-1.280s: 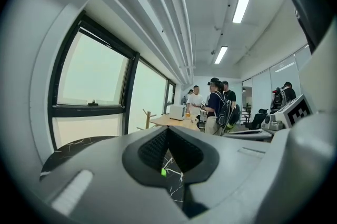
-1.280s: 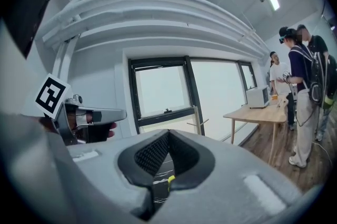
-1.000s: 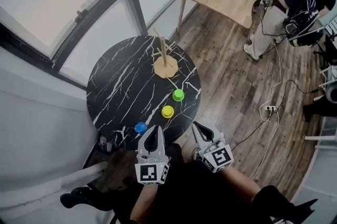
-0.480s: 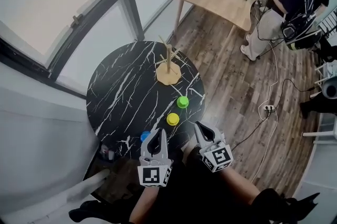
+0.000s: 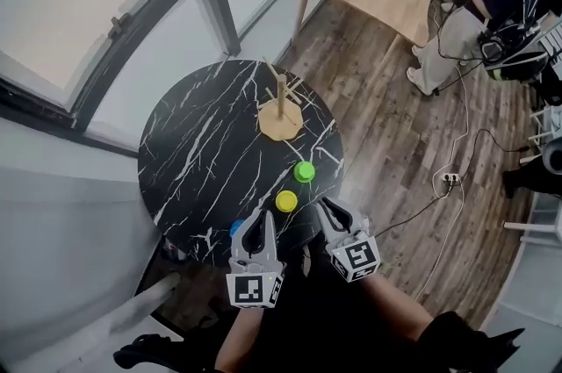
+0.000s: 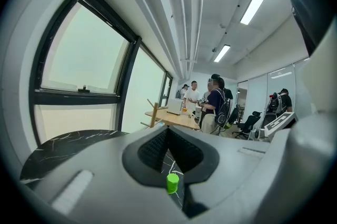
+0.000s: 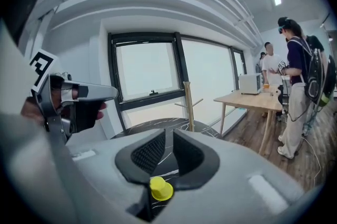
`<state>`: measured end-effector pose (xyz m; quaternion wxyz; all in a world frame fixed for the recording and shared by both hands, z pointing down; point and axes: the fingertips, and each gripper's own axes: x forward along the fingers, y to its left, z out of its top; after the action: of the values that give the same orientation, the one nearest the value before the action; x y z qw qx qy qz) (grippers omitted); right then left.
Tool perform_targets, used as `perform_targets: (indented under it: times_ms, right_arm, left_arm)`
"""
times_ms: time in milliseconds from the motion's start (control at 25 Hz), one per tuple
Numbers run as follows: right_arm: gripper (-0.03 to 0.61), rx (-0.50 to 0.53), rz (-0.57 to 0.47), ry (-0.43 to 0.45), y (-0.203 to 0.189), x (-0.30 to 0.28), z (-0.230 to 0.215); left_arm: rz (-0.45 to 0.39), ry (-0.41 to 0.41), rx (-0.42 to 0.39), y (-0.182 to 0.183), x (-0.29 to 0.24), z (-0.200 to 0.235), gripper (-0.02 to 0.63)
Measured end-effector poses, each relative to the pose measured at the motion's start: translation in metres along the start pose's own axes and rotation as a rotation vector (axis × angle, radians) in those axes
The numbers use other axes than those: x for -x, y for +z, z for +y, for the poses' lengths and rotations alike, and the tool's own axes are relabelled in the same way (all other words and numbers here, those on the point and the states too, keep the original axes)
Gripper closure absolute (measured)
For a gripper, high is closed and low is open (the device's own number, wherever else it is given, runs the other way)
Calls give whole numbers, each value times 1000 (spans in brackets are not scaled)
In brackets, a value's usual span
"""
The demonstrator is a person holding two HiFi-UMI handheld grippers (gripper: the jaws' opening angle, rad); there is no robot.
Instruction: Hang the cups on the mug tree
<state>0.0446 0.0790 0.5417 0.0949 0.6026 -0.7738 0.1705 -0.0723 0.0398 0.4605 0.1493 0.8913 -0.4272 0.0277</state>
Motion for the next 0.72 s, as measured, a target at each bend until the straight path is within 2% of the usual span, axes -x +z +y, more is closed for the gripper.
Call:
perform_targets:
  times_ms: [360, 720]
  right_arm:
    - [497, 8, 99, 28, -37, -42, -28]
    - [425, 20, 215, 40, -83, -80, -46]
  left_arm:
    - [43, 22, 26, -19, -42, 1, 615]
    - [78, 42, 53, -38, -69, 12, 615]
